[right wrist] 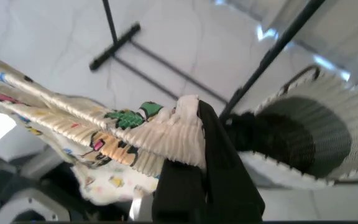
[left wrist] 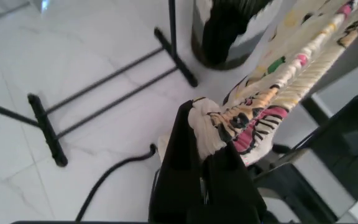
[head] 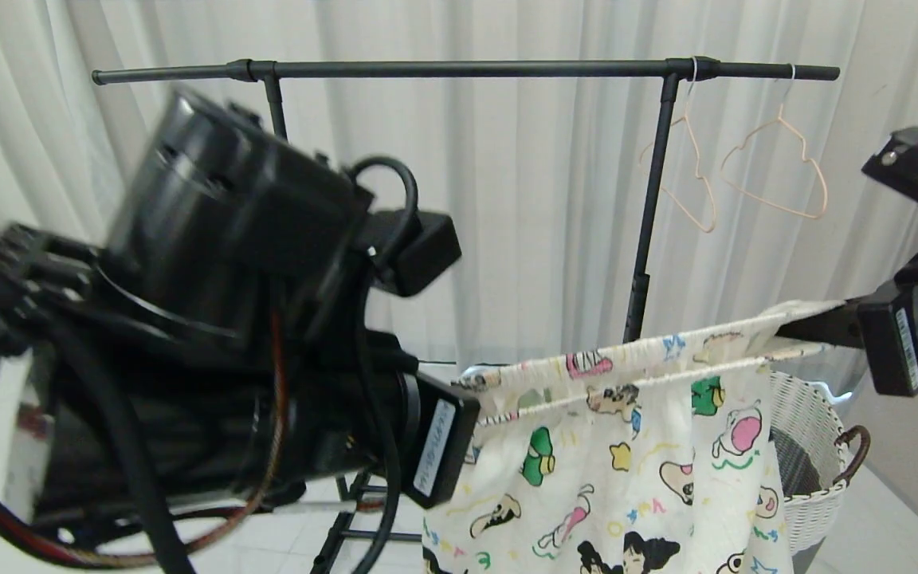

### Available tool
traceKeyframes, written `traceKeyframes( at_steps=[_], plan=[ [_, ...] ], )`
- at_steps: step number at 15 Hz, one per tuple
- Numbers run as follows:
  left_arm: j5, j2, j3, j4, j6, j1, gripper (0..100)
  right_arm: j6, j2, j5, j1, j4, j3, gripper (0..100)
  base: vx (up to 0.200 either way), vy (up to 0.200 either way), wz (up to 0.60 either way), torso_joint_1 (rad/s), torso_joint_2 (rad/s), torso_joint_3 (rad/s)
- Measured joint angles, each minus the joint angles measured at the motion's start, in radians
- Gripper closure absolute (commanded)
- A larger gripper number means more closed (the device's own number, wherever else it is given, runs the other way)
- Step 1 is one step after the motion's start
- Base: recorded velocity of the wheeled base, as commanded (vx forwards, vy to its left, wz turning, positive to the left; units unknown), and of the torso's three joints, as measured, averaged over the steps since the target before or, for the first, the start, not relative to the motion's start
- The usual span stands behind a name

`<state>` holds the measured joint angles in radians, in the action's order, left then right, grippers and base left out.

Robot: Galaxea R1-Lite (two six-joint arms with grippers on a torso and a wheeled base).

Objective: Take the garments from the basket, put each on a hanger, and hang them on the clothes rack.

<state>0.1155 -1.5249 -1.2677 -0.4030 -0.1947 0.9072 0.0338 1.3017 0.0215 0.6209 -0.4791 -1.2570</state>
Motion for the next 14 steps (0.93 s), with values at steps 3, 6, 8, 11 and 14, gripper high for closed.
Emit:
traceKeyframes(
  at_steps=[3,6,8,11,14],
  plan=[
    [0.046,0.023,-0.109,-0.05,0.131,-0.028,100,-0.003,0.023,-0.006,0.01,-0.067,-0.156,100,0.0,0.0,0.0,0.0,0.0,0.0],
    [0.065,0.034,-0.13,0.01,0.153,-0.028,100,-0.003,0.01,-0.017,0.03,-0.177,-0.216,100,0.0,0.0,0.0,0.0,0.0,0.0],
    [0.056,0.033,-0.143,0.052,0.207,-0.027,100,-0.003,-0.036,-0.068,0.055,-0.283,-0.22,100,0.0,0.0,0.0,0.0,0.0,0.0],
    [0.0,-0.005,-0.19,0.09,0.279,-0.028,100,-0.001,-0.105,-0.12,0.181,-0.411,-0.219,100,0.0,0.0,0.0,0.0,0.0,0.0],
    [-0.011,-0.069,-0.278,0.094,0.287,-0.029,100,0.001,-0.139,-0.127,0.344,-0.467,-0.217,100,0.0,0.0,0.0,0.0,0.0,0.0]
  ],
)
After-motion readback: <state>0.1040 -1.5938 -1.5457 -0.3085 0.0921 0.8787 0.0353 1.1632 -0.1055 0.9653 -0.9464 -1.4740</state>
